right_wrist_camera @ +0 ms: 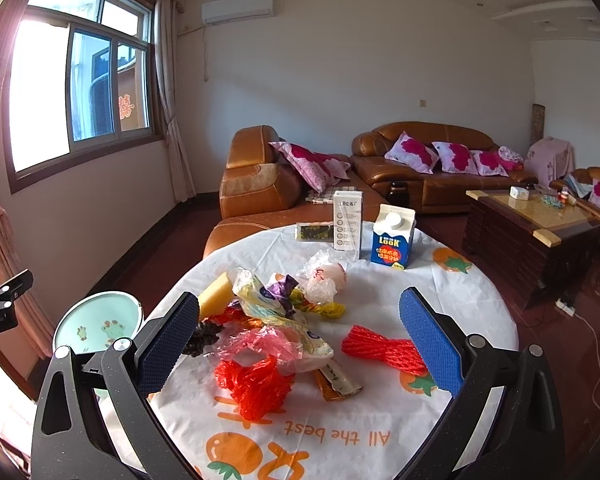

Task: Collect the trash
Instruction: 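Grasp the black bristle brush on the table with the left gripper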

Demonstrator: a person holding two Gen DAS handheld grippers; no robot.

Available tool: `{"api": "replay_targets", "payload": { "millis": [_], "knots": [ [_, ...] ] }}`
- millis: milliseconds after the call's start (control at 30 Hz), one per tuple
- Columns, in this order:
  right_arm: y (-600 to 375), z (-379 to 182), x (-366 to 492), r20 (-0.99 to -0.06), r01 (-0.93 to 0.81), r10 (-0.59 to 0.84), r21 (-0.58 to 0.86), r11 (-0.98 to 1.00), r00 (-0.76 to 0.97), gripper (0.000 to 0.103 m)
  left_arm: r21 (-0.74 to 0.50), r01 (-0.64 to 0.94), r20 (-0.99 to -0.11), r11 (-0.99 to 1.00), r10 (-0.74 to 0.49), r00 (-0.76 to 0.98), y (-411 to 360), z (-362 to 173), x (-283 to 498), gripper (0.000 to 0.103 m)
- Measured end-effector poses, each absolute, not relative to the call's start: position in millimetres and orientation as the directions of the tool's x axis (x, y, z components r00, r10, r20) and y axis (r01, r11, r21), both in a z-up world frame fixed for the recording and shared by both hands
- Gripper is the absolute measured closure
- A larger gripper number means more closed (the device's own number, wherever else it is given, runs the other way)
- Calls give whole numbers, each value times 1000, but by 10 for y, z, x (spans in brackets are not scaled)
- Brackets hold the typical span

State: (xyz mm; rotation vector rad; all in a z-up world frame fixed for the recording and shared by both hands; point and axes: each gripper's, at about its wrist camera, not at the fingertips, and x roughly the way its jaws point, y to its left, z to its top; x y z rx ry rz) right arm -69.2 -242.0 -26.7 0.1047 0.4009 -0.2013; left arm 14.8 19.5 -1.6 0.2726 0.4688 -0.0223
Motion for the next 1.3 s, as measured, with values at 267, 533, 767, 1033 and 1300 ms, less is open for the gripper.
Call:
{"api": "replay_targets", "payload": {
  "millis": [267, 533, 767, 1033, 1300],
  "knots": [
    [-2655, -340, -632, -408, 272, -219, 75, 959, 886, 5, 259, 112, -483, 959, 28, 875, 64, -170, 238, 6],
    [-3098, -644, -566, -446, 371, -342, -23, 928, 827, 5, 269, 216, -520, 939, -47, 853, -488, -380, 273, 6],
    [-3571, -1050, -695, -522, 441, -373, 7, 897, 767, 5, 269, 304, -548, 914, -115, 829, -1071, -511, 284, 6],
    [-3659, -1260, -696, -546, 438, -344, 48, 898, 764, 5, 268, 352, -615, 897, -122, 779, -1332, -785, 446, 9],
    [-3583, -1360, -650, -567, 408, -310, 50, 912, 763, 5, 195, 415, -692, 889, -176, 700, -1000, -953, 483, 56]
  ]
}}
